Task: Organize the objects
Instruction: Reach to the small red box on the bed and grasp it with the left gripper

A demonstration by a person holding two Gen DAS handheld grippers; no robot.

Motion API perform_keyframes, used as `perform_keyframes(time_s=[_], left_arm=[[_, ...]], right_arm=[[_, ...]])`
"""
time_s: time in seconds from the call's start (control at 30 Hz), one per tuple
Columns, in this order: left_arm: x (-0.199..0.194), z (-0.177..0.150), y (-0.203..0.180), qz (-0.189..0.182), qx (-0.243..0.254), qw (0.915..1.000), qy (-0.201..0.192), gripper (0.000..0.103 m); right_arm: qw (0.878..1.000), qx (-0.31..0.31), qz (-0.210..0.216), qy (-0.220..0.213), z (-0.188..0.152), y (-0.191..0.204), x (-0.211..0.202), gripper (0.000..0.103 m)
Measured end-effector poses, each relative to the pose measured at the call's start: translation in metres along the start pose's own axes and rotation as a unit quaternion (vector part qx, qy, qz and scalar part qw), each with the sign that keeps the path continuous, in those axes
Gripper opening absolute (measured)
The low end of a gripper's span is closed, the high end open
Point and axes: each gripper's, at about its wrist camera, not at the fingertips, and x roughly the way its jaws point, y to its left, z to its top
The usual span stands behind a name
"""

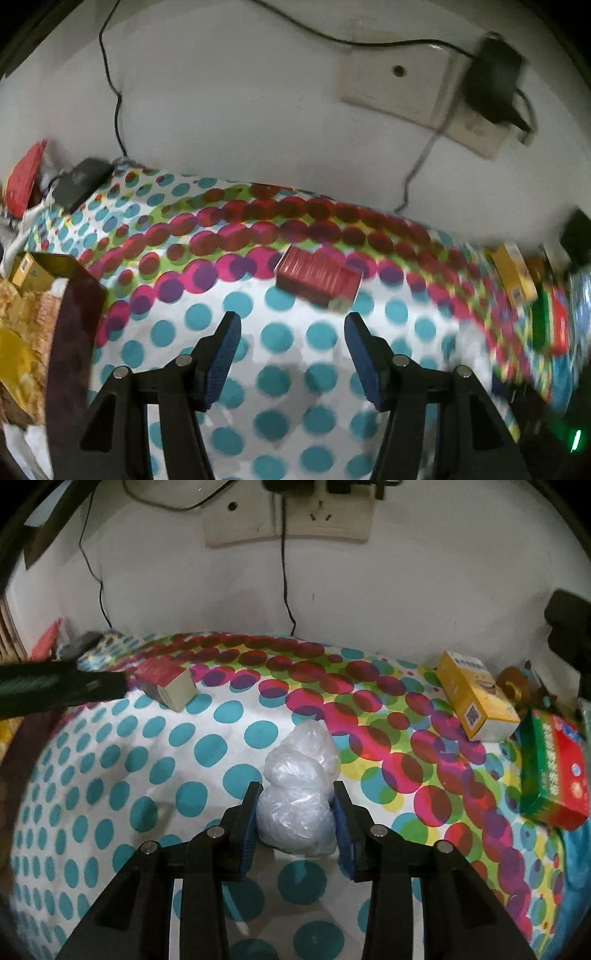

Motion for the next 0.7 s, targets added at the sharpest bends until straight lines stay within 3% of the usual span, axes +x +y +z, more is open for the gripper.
perform_keyframes(time_s=[0.13,0.27,0.4,0.6,0.7], left_arm=[[0.014,0.018,-0.007,0.008,-0.064,0.9978,0.014,0.06],[0.017,0.038,-0.013,0.032,-0.115,0.9929,-0.004,0.06],[0.034,0.039,-0.013,0.063,-0.153,0.9858,0.03,0.06],[0.048,0.034,-0.012,0.113,-0.172,0.9778,0.038,0.07],[0.059,0.035,-0.01,0.103,-0.173,0.9781,0.052,0.072]], right_arm=[[1.0,-0.009,-0.003,0.002,0.0,0.0,0.0,0.04],[1.0,-0.02,-0.002,0.004,0.0,0.004,0.001,0.044],[1.0,-0.004,0.019,0.0,0.0,-0.002,0.0,0.044],[0.999,0.006,0.033,-0.001,0.001,-0.004,0.001,0.044],[0.999,0.009,0.037,-0.002,0.002,-0.001,0.004,0.044]])
